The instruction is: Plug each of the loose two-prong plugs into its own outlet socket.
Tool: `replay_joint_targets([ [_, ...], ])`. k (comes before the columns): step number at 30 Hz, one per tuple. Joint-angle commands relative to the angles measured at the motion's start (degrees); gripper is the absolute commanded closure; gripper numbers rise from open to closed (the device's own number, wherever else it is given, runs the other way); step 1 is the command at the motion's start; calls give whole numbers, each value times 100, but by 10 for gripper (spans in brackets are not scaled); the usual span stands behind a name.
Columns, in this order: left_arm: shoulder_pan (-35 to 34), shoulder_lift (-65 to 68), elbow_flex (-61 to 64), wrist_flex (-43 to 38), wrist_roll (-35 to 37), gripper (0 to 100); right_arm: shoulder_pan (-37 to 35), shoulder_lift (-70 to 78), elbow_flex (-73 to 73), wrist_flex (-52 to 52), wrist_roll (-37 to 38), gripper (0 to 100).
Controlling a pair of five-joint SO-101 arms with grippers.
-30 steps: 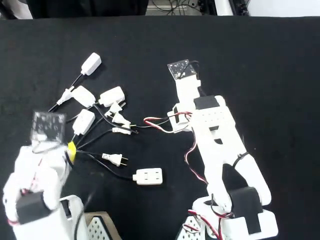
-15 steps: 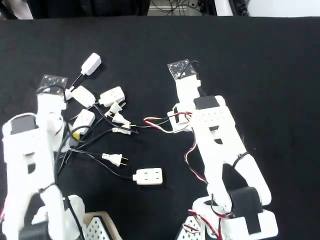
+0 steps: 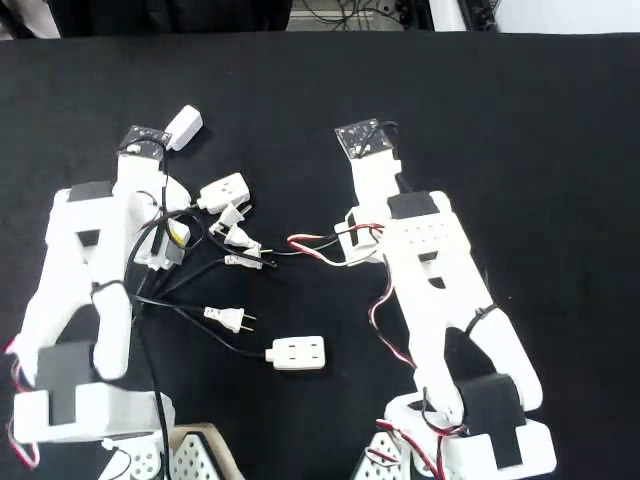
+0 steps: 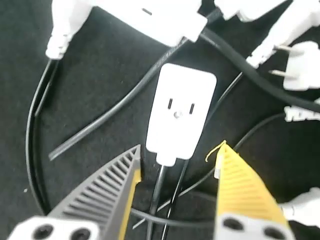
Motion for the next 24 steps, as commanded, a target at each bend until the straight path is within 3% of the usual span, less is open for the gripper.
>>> replay_joint_targets([
  [1,119,70,-303,-229,53,762,114,-22,-31,-9,44,986],
  [12,549,-642,207,-615,431,762,132,13,-31,-79,44,986],
  [16,567,-360,409,-1477,422,762,132,-4,-31,-79,44,986],
  [24,558,545,145,-1503,-132,762,132,-13,-31,-79,44,986],
])
